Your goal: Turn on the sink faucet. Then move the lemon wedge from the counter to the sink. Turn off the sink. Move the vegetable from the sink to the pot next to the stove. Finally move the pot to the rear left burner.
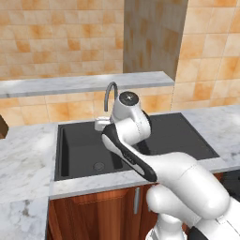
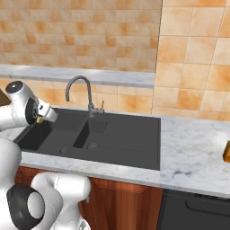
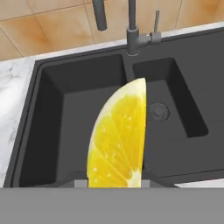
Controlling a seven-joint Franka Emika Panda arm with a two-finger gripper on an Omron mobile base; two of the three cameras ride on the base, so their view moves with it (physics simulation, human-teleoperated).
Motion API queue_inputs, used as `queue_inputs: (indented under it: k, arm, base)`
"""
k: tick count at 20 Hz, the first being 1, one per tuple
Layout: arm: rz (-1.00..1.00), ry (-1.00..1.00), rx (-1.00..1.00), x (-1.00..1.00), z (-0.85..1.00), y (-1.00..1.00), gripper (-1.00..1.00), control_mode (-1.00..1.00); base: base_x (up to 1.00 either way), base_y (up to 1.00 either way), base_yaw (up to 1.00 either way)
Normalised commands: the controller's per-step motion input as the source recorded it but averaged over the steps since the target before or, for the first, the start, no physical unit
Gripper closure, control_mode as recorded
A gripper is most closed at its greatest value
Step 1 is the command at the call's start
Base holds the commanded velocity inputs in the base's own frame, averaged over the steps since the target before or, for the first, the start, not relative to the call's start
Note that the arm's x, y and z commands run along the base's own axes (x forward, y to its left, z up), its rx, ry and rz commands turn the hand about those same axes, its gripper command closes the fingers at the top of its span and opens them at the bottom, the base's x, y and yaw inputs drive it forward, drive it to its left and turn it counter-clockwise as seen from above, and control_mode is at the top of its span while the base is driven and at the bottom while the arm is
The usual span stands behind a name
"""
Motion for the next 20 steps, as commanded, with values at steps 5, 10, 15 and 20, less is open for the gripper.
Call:
queue_inputs:
  k: [5,10,15,20]
  arm:
    - [0.0,0.0,0.0,0.0,0.0,0.0,1.0,1.0]
    - [0.0,0.0,0.0,0.0,0.0,0.0,1.0,1.0]
    - [0.0,0.0,0.0,0.0,0.0,0.0,1.0,1.0]
    - [0.0,0.0,0.0,0.0,0.0,0.0,1.0,1.0]
  base:
    - [-0.77,-0.15,-0.15]
    - [-0.59,-0.13,-0.13]
    - [-0.47,-0.34,-0.08]
    - [-0.32,-0.37,-0.18]
